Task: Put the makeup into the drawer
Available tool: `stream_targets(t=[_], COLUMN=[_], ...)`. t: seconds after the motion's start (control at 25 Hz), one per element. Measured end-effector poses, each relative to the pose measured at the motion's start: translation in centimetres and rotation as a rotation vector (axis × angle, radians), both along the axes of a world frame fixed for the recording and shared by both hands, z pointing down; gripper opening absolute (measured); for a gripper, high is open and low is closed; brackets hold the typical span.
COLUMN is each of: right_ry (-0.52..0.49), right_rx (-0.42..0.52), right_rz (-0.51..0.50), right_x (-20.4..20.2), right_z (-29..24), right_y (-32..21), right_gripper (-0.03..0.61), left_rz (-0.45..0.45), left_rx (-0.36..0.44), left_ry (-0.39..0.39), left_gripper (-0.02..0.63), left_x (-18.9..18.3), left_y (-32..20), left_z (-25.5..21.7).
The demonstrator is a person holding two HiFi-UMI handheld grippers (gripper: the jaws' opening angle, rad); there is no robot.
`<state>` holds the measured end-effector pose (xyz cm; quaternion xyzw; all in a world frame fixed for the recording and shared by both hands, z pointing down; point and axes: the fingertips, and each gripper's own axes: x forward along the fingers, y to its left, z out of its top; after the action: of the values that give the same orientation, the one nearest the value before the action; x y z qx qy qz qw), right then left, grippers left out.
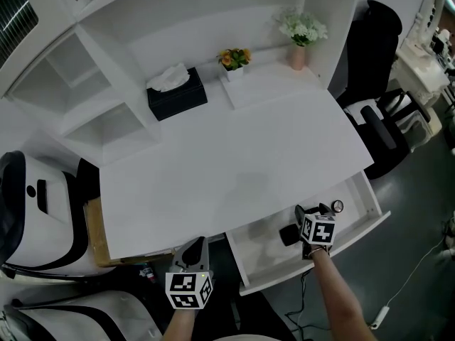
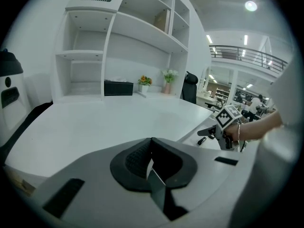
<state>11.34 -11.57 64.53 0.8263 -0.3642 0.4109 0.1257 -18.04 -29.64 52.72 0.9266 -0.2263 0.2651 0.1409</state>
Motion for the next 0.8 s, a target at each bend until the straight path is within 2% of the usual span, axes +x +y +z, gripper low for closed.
stream_targets(t=[0.4, 0.8], right_ry=[0.039, 0.087], right_rx=[0.212, 0.366], right_rz=[-0.017, -0.114], right_x=[-3.2, -8.6], right_z=[-7.7, -15.6], right_y=[-0.3, 0.4], right_gripper=[0.345, 0.292], left_rz=[0.032, 0.072], left_rx=[0.019, 0.041], left_ry=[0.046, 0.105], left_gripper=[0.002, 0.002], left_x=[0.9, 1.6], left_y=[0.4, 1.0], left_z=[-1.6, -3.8])
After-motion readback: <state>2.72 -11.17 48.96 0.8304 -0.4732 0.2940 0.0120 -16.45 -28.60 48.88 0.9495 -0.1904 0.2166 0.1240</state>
